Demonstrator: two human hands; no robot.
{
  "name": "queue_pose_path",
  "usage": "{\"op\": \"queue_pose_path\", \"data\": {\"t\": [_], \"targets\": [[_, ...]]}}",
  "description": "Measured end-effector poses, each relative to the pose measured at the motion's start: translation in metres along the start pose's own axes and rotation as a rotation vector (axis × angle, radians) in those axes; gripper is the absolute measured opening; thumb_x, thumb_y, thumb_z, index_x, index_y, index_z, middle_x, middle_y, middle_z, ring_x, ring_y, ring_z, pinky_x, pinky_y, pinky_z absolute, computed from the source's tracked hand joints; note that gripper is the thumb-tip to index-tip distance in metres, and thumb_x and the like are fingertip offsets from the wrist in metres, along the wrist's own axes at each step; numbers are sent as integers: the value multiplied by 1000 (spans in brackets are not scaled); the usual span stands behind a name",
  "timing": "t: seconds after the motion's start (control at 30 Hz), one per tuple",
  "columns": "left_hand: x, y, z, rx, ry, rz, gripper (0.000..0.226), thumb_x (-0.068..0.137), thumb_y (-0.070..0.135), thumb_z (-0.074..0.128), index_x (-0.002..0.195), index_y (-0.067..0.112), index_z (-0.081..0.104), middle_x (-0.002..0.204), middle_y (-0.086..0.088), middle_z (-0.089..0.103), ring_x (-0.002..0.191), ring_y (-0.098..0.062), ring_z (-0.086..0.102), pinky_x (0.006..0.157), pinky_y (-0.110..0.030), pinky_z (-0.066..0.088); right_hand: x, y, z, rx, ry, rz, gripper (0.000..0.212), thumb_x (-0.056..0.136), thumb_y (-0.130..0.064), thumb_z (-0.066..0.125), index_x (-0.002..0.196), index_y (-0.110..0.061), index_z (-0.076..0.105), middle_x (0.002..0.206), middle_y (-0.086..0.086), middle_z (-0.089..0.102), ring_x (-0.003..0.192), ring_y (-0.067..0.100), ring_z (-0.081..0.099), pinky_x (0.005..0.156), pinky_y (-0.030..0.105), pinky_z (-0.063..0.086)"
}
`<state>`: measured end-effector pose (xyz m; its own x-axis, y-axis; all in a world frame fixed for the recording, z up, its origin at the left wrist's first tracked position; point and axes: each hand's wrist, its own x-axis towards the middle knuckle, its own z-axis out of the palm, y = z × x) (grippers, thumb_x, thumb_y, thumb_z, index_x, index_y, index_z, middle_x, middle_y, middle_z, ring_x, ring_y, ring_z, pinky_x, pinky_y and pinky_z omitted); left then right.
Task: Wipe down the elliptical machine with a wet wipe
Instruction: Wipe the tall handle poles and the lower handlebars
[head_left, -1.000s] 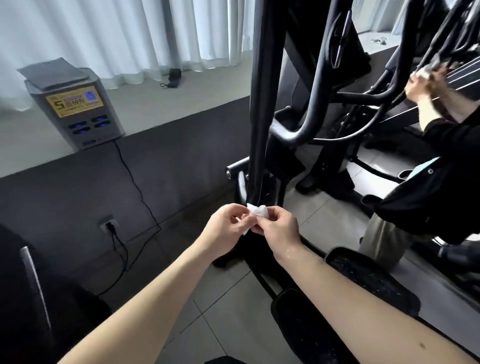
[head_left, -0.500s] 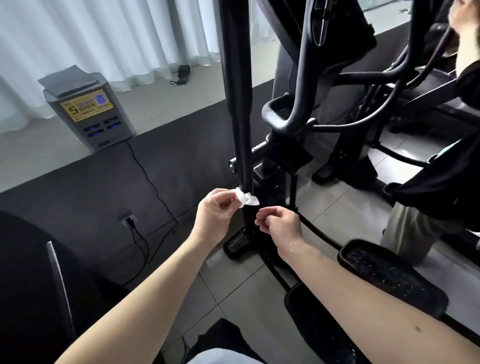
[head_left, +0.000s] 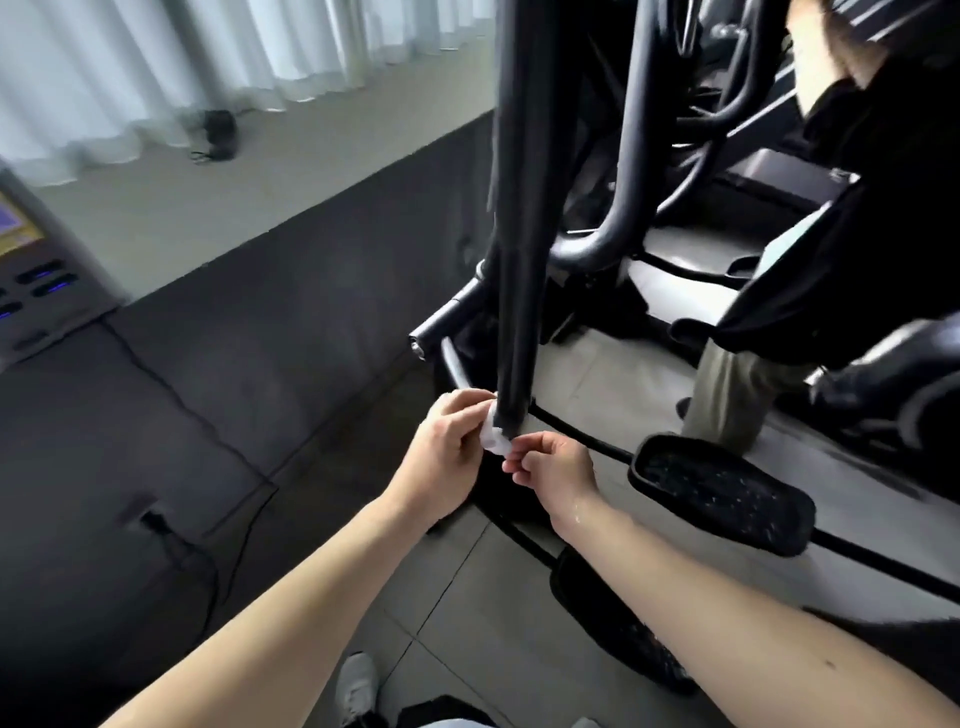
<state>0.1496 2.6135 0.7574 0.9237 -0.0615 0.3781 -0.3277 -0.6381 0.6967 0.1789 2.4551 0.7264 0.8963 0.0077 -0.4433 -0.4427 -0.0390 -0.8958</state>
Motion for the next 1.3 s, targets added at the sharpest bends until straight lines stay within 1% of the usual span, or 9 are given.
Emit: {"op": "queue_pose_path", "data": {"t": [0.13,0.3,0.4,0.63,0.77,0.93,1.1,1.23,1.3], "targets": [[13,-20,-14,-77,-190,201,34,93,15,65,126,22,69,128,11,59,118,-10,49,105,-26,40,2,13,29,12,214,56,17,89,0,55,90,-1,72,73,6,73,70,15,67,67,28,57],[31,-41,-14,-59,-282,297,35,97,30,53,126,19,70,124,4,65,109,-18,51,100,-28,43,-19,17,61,58,471,99,30,85,9,43,75,-5,68,68,5,68,66,16,65,63,26,54],[35,-57,-9,-38,-343,326,32,99,25,59,130,20,67,125,4,65,109,-19,51,99,-33,45,-26,19,76,82,550,154,37,86,13,36,83,-3,69,77,8,70,66,16,66,56,20,53],[43,-100,-5,106,-418,330,45,92,11,69,136,11,61,126,0,61,114,-24,48,98,-38,49,-25,16,85,155,590,124,34,90,17,39,92,3,70,81,11,71,69,20,67,64,25,56],[52,-112,-11,276,-455,287,60,80,0,60,139,2,52,132,-10,55,119,-33,47,105,-38,46,-19,18,80,132,560,110,35,90,16,39,89,-2,70,84,10,72,72,19,69,63,22,57],[45,-102,-6,150,-471,273,68,74,-6,54,142,-1,50,142,-10,49,131,-29,37,115,-37,37,-10,28,68,133,516,110,37,90,17,38,86,-3,69,83,11,72,70,20,68,65,25,55],[45,-88,-2,63,-508,347,66,79,-1,53,145,1,49,144,-7,50,136,-23,37,118,-32,34,-4,37,63,145,503,141,37,92,18,37,86,-2,67,81,11,70,70,22,66,62,25,54],[66,-120,-11,247,-584,454,71,78,6,54,149,4,46,148,-6,50,139,-24,39,118,-34,36,-3,45,64,126,549,158,37,90,18,38,82,-2,67,79,10,70,66,18,66,59,22,52],[85,-148,-18,378,-625,464,77,75,6,54,151,5,44,154,-6,46,146,-26,34,123,-36,28,-3,48,66,105,586,157,36,88,18,38,81,-2,68,80,10,71,65,16,67,57,21,52]]}}
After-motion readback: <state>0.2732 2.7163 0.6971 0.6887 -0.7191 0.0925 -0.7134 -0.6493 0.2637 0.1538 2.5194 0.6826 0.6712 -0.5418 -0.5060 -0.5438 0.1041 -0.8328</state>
